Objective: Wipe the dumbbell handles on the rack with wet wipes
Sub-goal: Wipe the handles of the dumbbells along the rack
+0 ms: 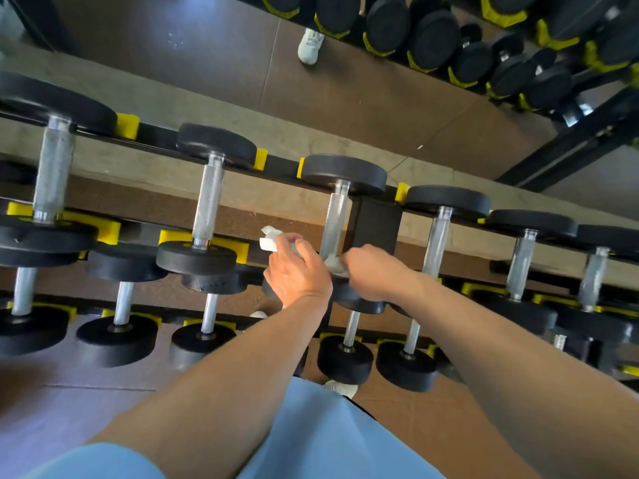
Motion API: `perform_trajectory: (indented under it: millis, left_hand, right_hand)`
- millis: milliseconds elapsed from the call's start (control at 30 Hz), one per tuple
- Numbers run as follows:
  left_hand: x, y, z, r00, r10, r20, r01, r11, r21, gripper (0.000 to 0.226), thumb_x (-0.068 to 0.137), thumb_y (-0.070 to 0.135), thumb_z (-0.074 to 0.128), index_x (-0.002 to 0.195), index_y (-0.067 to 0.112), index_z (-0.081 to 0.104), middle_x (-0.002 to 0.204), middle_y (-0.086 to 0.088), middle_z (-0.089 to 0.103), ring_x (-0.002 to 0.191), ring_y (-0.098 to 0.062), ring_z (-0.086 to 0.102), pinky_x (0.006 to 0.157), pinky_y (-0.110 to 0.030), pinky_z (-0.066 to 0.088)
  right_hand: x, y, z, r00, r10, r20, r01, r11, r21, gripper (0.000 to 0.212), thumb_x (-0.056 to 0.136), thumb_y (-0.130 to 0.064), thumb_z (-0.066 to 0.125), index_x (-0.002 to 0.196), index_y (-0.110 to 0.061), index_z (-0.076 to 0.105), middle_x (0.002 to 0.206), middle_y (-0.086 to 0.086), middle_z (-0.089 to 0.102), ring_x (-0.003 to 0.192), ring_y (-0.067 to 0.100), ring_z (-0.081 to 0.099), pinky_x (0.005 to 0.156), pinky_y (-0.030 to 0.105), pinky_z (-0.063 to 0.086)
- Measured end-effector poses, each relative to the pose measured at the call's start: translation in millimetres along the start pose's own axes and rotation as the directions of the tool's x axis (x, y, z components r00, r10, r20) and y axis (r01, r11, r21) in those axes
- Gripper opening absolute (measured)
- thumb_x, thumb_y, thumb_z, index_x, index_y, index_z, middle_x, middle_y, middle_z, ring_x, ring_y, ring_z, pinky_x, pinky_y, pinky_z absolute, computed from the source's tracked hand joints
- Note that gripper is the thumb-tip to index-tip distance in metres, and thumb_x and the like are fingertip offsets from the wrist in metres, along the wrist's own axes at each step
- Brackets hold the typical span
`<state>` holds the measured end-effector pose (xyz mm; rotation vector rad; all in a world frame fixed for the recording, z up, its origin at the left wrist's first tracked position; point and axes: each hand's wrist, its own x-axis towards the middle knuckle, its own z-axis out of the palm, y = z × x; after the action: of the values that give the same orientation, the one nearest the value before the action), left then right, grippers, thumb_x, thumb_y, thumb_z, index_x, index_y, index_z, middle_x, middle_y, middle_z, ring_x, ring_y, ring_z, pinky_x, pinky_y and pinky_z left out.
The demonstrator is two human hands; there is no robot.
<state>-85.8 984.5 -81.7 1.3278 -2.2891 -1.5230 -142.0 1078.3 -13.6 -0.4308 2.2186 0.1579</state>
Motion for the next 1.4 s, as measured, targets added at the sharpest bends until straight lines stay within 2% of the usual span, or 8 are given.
perform_trajectory:
  millis: [233, 333, 433, 533, 700, 1067, 1200, 1400]
  left_hand:
    - [1, 4, -3, 0.997, -0.07, 0.036, 0.069, 0.997, 0.026, 0.011, 0.1, 0.032, 0.04, 0.103, 0.031, 0.051, 0.092, 0.005, 0.059, 0.09, -0.021, 0.052, 0.097, -0.044, 0.04]
    - [1, 9, -7, 0.999, 0.004, 0.038, -0.01, 0.987, 0.16, 0.003, 0.098, 0.032, 0.048, 0.1, 0.033, 0.05, 0.094, 0.003, 0.06, 0.094, -0.019, 0.053, 0.099, -0.039, 0.036]
    - [-18, 22, -12, 0.978, 0.207, 0.037, -0.21, 0.97, 0.122, 0.003, 0.097, 0.033, 0.054, 0.099, 0.031, 0.053, 0.096, 0.003, 0.057, 0.094, -0.017, 0.049, 0.089, -0.035, 0.043]
    - [-64, 38, -10, 0.942, 0.284, 0.178, -0.269, 0.958, -0.102, 0.012, 0.097, 0.042, 0.057, 0.097, 0.03, 0.058, 0.091, 0.009, 0.062, 0.085, -0.007, 0.058, 0.075, -0.026, 0.049]
    - [-146, 54, 13, 0.889, 0.014, 0.458, 0.131, 0.951, -0.282, 0.038, 0.089, 0.06, 0.06, 0.094, 0.024, 0.068, 0.094, 0.002, 0.067, 0.087, -0.015, 0.063, 0.066, -0.023, 0.049]
    - [-257, 52, 70, 0.969, -0.098, 0.226, 0.191, 0.877, -0.44, 0.03, 0.079, 0.031, 0.083, 0.104, 0.031, 0.066, 0.108, 0.003, 0.065, 0.1, -0.017, 0.065, 0.08, -0.039, 0.062]
    - [-263, 59, 76, 0.982, -0.113, 0.15, 0.169, 0.876, -0.452, 0.032, 0.083, 0.025, 0.08, 0.11, 0.027, 0.062, 0.107, 0.0, 0.066, 0.093, -0.016, 0.068, 0.069, -0.028, 0.062]
    - [-229, 65, 83, 0.97, -0.144, 0.196, 0.203, 0.923, -0.327, 0.039, 0.073, 0.03, 0.088, 0.101, 0.037, 0.063, 0.11, -0.001, 0.063, 0.096, -0.022, 0.067, 0.073, -0.038, 0.063]
  right_hand:
    - [-34, 20, 8, 0.923, 0.138, -0.358, 0.049, 0.883, 0.467, 0.028, 0.102, -0.019, 0.046, 0.125, -0.025, 0.06, 0.111, -0.003, 0.066, 0.095, 0.015, 0.06, 0.08, 0.031, 0.052]
    - [-63, 32, 24, 0.886, 0.295, -0.359, 0.207, 0.442, 0.873, 0.017, 0.102, -0.028, 0.051, 0.118, -0.028, 0.058, 0.108, -0.005, 0.067, 0.093, 0.012, 0.066, 0.074, 0.031, 0.059]
    - [-85, 49, 41, 0.907, 0.333, -0.259, 0.275, -0.001, 0.961, 0.016, 0.101, -0.024, 0.056, 0.116, -0.029, 0.06, 0.11, -0.005, 0.072, 0.096, 0.008, 0.071, 0.081, 0.029, 0.059]
    - [-101, 71, 58, 0.923, 0.271, -0.272, 0.326, -0.178, 0.928, 0.018, 0.1, -0.022, 0.057, 0.115, -0.029, 0.063, 0.109, -0.007, 0.074, 0.1, 0.009, 0.07, 0.084, 0.029, 0.058]
    - [-125, 115, 82, 0.933, 0.187, -0.308, 0.352, -0.298, 0.887, 0.025, 0.097, -0.02, 0.061, 0.122, -0.024, 0.063, 0.113, -0.001, 0.072, 0.107, 0.016, 0.069, 0.091, 0.037, 0.057]
    - [-174, 216, 133, 0.947, 0.147, -0.286, 0.319, -0.313, 0.895, 0.038, 0.084, -0.044, 0.067, 0.108, -0.014, 0.067, 0.104, 0.008, 0.072, 0.102, 0.025, 0.068, 0.09, 0.043, 0.058]
    - [-179, 234, 139, 0.866, 0.404, -0.294, 0.364, -0.105, 0.926, 0.031, 0.087, -0.041, 0.071, 0.115, -0.031, 0.062, 0.104, -0.003, 0.069, 0.096, 0.015, 0.069, 0.076, 0.032, 0.061]
    - [-180, 252, 138, 0.916, -0.104, -0.388, 0.4, 0.342, 0.85, 0.041, 0.085, -0.034, 0.076, 0.125, -0.038, 0.065, 0.103, -0.019, 0.069, 0.092, 0.002, 0.067, 0.082, 0.022, 0.057]
